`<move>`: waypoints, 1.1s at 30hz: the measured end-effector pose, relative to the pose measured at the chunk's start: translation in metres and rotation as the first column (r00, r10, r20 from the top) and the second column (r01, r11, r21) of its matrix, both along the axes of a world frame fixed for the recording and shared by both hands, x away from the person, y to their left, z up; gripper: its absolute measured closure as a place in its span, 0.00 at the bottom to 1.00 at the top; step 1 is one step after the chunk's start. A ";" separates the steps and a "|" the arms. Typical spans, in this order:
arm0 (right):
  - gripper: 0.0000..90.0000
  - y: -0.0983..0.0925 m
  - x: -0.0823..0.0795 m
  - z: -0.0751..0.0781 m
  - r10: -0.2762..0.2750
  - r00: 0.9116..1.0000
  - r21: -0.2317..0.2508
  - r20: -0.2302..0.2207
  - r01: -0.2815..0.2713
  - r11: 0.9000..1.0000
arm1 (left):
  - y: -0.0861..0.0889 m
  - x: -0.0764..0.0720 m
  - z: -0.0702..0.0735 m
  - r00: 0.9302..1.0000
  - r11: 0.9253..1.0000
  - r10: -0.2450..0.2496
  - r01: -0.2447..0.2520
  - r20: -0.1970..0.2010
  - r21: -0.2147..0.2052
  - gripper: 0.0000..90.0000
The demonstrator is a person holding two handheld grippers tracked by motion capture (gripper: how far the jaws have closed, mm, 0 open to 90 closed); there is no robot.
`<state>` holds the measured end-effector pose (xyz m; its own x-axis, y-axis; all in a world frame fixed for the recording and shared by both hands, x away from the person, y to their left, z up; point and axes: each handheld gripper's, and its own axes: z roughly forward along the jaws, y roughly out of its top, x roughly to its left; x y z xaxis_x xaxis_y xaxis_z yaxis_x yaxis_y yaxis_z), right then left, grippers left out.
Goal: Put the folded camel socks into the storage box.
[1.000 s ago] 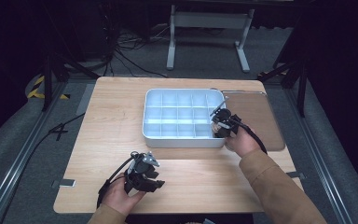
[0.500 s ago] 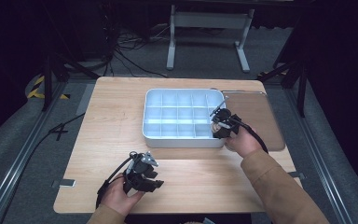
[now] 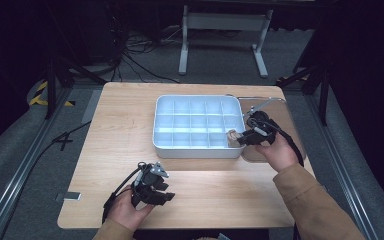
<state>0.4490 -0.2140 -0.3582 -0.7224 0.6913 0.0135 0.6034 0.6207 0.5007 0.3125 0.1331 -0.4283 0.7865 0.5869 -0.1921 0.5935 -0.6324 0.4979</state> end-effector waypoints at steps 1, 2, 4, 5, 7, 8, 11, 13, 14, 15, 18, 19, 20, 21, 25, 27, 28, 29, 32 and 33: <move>0.70 -0.002 -0.003 0.001 0.002 1.000 0.017 0.007 -0.002 1.000 | 0.000 0.000 0.000 1.000 1.000 0.002 -0.002 0.000 0.000 0.65; 0.69 -0.004 -0.005 0.002 0.006 1.000 0.032 0.015 -0.007 0.999 | 0.000 0.000 0.000 1.000 1.000 -0.001 0.001 0.005 0.000 0.65; 0.68 -0.011 -0.014 0.006 0.027 0.998 0.076 0.050 -0.031 0.997 | 0.002 0.000 0.001 1.000 1.000 0.002 -0.002 0.003 0.005 0.64; 0.68 -0.011 -0.014 0.006 0.027 0.998 0.076 0.050 -0.031 0.997 | 0.002 0.000 0.001 1.000 1.000 0.005 -0.005 0.005 -0.001 0.64; 0.67 -0.015 -0.022 0.009 0.050 0.996 0.098 0.073 -0.057 0.994 | 0.004 0.000 0.002 1.000 1.000 0.012 -0.012 0.006 -0.002 0.64; 0.67 -0.016 -0.026 0.011 0.059 0.995 0.110 0.083 -0.068 0.992 | 0.006 0.000 0.003 1.000 1.000 0.011 -0.011 0.010 -0.008 0.64; 0.65 -0.024 -0.042 0.016 0.088 0.988 0.151 0.128 -0.107 0.983 | 0.009 0.001 0.005 1.000 1.000 0.017 -0.017 0.012 -0.014 0.64; 0.65 -0.026 -0.045 0.017 0.101 0.984 0.157 0.144 -0.123 0.980 | 0.011 0.001 0.005 1.000 1.000 0.023 -0.022 0.013 -0.020 0.64; 0.64 -0.028 -0.049 0.018 0.105 0.983 0.164 0.152 -0.130 0.978 | 0.012 0.002 0.006 1.000 0.999 0.023 -0.023 0.016 -0.024 0.64; 0.64 -0.031 -0.053 0.019 0.121 0.978 0.177 0.169 -0.151 0.973 | 0.012 0.003 0.006 1.000 0.999 0.023 -0.023 0.016 -0.030 0.64; 0.63 -0.038 -0.064 0.020 0.145 0.970 0.198 0.197 -0.184 0.963 | 0.013 0.005 0.007 1.000 0.999 0.016 -0.015 0.022 -0.033 0.64; 0.62 -0.041 -0.067 0.020 0.152 0.966 0.204 0.208 -0.194 0.960 | 0.013 0.005 0.008 1.000 0.999 0.017 -0.017 0.020 -0.037 0.64; 0.62 -0.043 -0.069 0.019 0.156 0.965 0.206 0.209 -0.200 0.958 | 0.014 0.006 0.009 1.000 0.999 0.005 -0.004 0.020 -0.038 0.64; 0.61 -0.045 -0.072 0.019 0.160 0.964 0.206 0.212 -0.204 0.957 | 0.014 0.007 0.009 1.000 0.999 -0.001 0.002 0.025 -0.042 0.64; 0.59 -0.055 -0.083 0.014 0.163 0.962 0.215 0.219 -0.210 0.954 | 0.016 0.008 0.012 1.000 0.998 -0.003 0.004 0.031 -0.055 0.65; 0.59 -0.057 -0.085 0.013 0.160 0.962 0.222 0.220 -0.210 0.952 | 0.017 0.009 0.013 0.999 0.998 0.001 0.001 0.032 -0.061 0.65; 0.57 -0.062 -0.088 0.010 0.154 0.964 0.236 0.217 -0.205 0.950 | 0.017 0.009 0.013 0.999 0.998 0.003 -0.001 0.035 -0.064 0.65; 0.57 -0.062 -0.088 0.010 0.154 0.964 0.236 0.217 -0.205 0.950 | 0.017 0.009 0.014 0.999 0.998 0.003 -0.001 0.035 -0.063 0.65; 0.56 -0.066 -0.091 0.003 0.175 0.966 0.260 0.192 -0.221 0.940 | 0.016 0.009 0.014 0.999 0.998 -0.005 0.007 0.045 -0.055 0.66; 0.55 -0.067 -0.093 0.001 0.177 0.966 0.260 0.189 -0.223 0.939 | 0.015 0.009 0.013 0.999 0.998 -0.005 0.008 0.043 -0.058 0.66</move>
